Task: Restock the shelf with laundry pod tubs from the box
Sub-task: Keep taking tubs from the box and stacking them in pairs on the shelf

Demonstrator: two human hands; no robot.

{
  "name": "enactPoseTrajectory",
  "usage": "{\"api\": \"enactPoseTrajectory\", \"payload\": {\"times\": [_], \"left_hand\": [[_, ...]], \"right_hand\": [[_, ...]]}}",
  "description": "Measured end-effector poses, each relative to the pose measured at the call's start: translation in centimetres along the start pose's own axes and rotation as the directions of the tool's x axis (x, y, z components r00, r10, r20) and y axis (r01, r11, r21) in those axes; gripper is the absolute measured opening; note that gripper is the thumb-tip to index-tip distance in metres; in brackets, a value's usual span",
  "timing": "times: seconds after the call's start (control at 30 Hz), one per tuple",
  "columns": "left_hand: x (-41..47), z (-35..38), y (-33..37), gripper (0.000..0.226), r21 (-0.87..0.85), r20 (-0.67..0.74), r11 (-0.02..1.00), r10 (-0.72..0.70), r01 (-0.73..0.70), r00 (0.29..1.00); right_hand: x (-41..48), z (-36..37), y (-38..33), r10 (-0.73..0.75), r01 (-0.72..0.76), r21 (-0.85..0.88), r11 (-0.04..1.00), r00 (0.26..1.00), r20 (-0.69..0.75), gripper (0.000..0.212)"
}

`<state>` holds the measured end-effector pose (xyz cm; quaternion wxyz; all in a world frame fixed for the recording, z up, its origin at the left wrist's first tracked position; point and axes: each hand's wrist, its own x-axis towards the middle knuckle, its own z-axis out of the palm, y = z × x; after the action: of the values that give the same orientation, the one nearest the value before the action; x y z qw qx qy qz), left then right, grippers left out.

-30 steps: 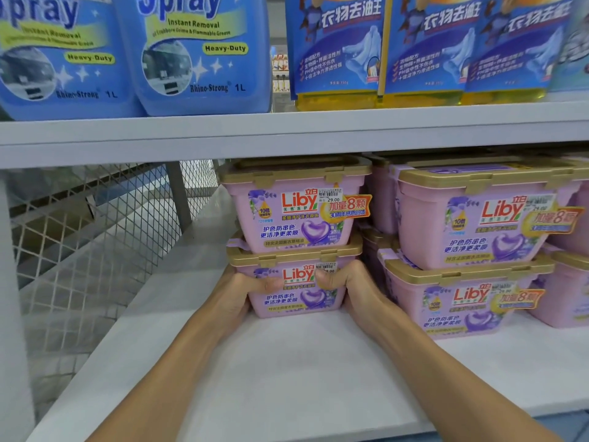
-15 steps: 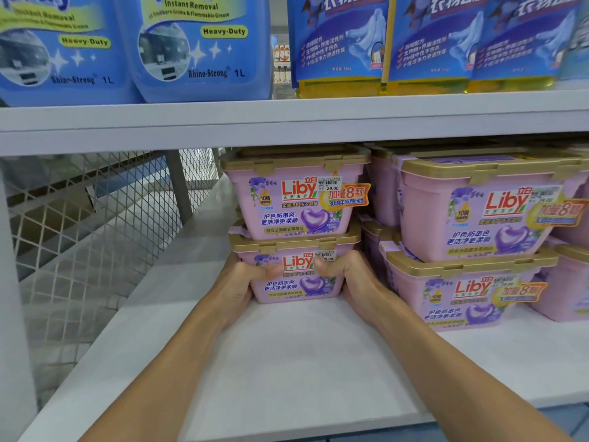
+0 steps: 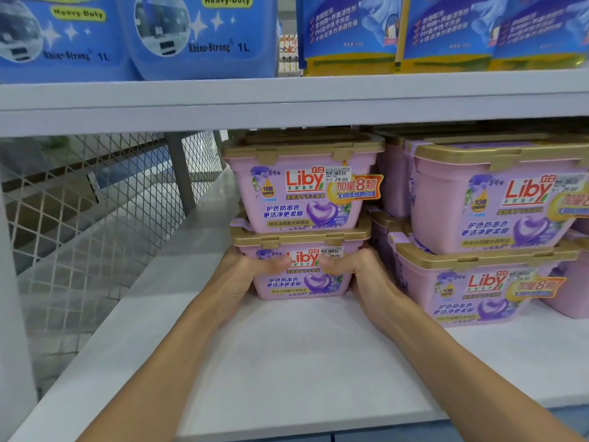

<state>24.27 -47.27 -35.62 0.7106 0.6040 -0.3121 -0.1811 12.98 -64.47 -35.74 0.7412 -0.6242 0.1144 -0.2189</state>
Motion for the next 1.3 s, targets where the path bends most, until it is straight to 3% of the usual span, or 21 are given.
{"api": "enactPoseTrajectory", "payload": {"times": [0.27, 0.63, 0.73, 0.77, 0.87, 0.97, 1.03, 1.1, 1.17, 1.23, 1.3], "left_hand": [[0.1, 0.2, -0.3, 0.043, -0.012, -0.025, 1.0, -0.004, 0.003, 1.0], [1.1, 0.4, -0.7, 0.059, -0.032, -0.059, 0.999, -0.03, 0.029, 0.998], [1.2, 0.5, -1.0, 0.062, -0.051, -0.056, 0.998, -0.039, 0.036, 0.998], [1.2, 0.5, -1.1, 0.062, -0.049, -0.059, 0.998, -0.039, 0.036, 0.998], [0.5, 0.6, -1.0, 0.062, -0.017, -0.077, 0.999, -0.04, 0.038, 0.996], [-1.1, 0.9, -0.4, 0.068, 0.037, -0.077, 0.999, -0.032, 0.035, 0.997], [-3.1, 0.9, 0.5, 0.072, 0.056, -0.056, 0.998, -0.039, 0.042, 0.998], [-5.6, 0.2, 1.2, 0.077, 0.179, 0.014, 0.983, -0.051, 0.048, 0.999], [-8.4, -1.1, 1.9, 0.083, 0.404, 0.01, 0.914, -0.048, 0.04, 0.999], [-11.2, -2.8, 3.0, 0.1, 0.617, -0.046, 0.782, -0.07, 0.084, 0.996], [-14.5, -4.6, 3.7, 0.1, 0.773, -0.077, 0.623, -0.096, 0.12, 0.992]], "right_hand": [[0.2, 0.2, -0.1, 0.018, -0.018, -0.011, 1.0, 1.0, -0.002, 0.024], [1.1, 0.5, -0.2, 0.071, -0.073, -0.045, 0.996, 0.997, -0.041, 0.02], [1.0, 0.7, -0.4, 0.104, -0.106, -0.042, 0.994, 0.994, -0.033, 0.046], [1.1, 0.8, -0.4, 0.103, -0.105, -0.059, 0.993, 0.993, -0.05, 0.048], [0.2, 0.8, -0.4, 0.046, -0.068, -0.172, 0.983, 0.991, -0.124, 0.026], [-3.0, 0.9, -0.5, -0.053, 0.005, -0.291, 0.957, 0.986, -0.158, 0.041], [-5.2, 0.9, -0.6, -0.043, -0.024, -0.313, 0.949, 0.978, -0.205, 0.044], [-7.3, 1.3, -0.7, -0.028, -0.051, -0.369, 0.928, 0.978, -0.206, 0.043], [-9.8, 2.5, -1.6, -0.024, -0.076, -0.531, 0.844, 0.984, -0.179, 0.05], [-11.9, 4.1, -2.7, 0.03, -0.128, -0.699, 0.703, 0.988, -0.151, 0.056], [-13.6, 5.8, -3.1, 0.087, -0.135, -0.843, 0.52, 0.991, -0.104, 0.064]]}}
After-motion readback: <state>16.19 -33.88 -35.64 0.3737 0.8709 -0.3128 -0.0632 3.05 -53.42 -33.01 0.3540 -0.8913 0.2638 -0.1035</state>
